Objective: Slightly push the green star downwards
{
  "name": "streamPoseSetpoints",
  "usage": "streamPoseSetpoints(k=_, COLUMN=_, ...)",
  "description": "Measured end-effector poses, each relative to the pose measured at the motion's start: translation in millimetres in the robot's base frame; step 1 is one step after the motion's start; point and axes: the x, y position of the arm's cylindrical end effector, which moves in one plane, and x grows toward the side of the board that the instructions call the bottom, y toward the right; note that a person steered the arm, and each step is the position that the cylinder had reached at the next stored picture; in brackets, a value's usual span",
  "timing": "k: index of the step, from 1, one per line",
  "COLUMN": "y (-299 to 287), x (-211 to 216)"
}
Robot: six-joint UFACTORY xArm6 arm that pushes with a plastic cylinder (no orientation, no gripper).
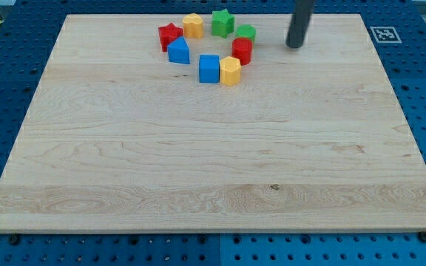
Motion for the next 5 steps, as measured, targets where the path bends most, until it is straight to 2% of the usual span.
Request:
streamPoseSetpoints(k=1, y=0, x=-1)
streamPoseSetpoints(k=2, y=-19, x=-23)
streamPoseSetpoints(k=4, y=-86, x=-73)
streamPoseSetpoints(k=5, y=-113, x=-82)
